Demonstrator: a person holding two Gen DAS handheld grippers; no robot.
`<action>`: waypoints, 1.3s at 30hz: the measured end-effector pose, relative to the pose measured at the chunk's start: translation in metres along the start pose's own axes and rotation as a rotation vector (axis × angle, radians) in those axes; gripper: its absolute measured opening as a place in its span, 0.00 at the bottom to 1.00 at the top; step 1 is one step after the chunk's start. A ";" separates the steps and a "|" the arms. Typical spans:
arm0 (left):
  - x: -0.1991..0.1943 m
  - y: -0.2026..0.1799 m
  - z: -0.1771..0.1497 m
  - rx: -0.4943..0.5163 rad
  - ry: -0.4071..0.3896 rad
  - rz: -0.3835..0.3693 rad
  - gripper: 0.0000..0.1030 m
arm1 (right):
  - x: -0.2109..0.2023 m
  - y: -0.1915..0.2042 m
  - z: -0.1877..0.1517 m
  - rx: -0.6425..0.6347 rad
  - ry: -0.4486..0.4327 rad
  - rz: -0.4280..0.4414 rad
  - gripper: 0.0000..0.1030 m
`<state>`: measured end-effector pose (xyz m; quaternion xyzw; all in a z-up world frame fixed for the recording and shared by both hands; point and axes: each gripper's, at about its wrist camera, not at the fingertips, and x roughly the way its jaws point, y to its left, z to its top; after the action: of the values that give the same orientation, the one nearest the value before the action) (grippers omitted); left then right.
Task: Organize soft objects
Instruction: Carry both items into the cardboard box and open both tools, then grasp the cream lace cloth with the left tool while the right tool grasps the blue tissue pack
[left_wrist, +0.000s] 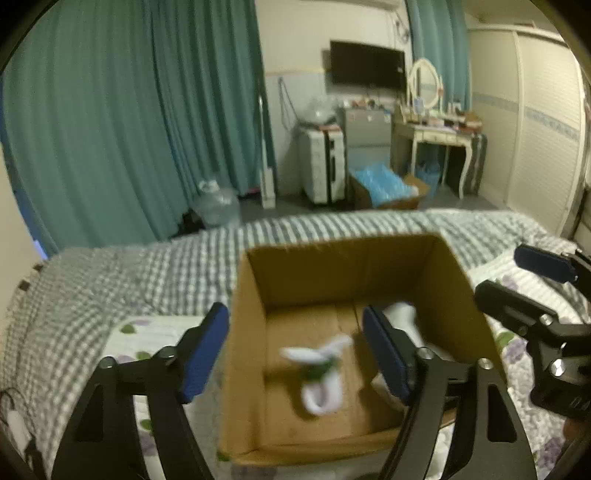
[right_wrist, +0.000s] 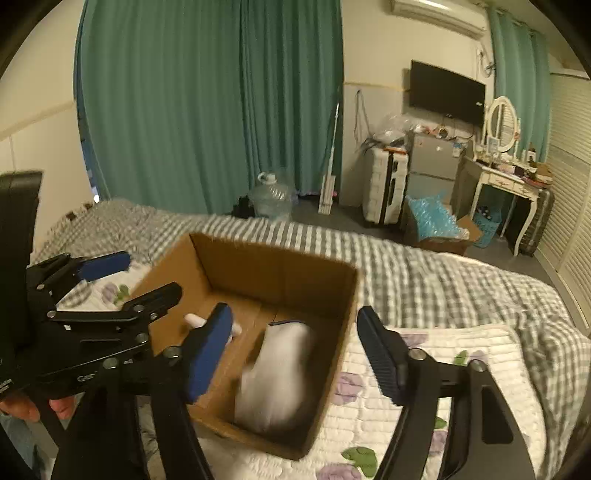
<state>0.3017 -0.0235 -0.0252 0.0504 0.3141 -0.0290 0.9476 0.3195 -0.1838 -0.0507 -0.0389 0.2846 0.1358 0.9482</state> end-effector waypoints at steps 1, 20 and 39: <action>-0.011 0.000 0.002 0.001 -0.013 0.004 0.78 | -0.013 0.000 0.004 -0.003 -0.011 -0.002 0.71; -0.224 0.005 -0.023 -0.031 -0.194 0.083 1.00 | -0.232 0.046 0.015 -0.219 -0.052 0.034 1.00; -0.106 -0.016 -0.199 -0.231 0.267 0.111 0.99 | -0.050 0.040 -0.167 -0.198 0.384 0.168 1.00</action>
<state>0.0970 -0.0145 -0.1217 -0.0382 0.4350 0.0666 0.8972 0.1799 -0.1820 -0.1623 -0.1330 0.4471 0.2317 0.8536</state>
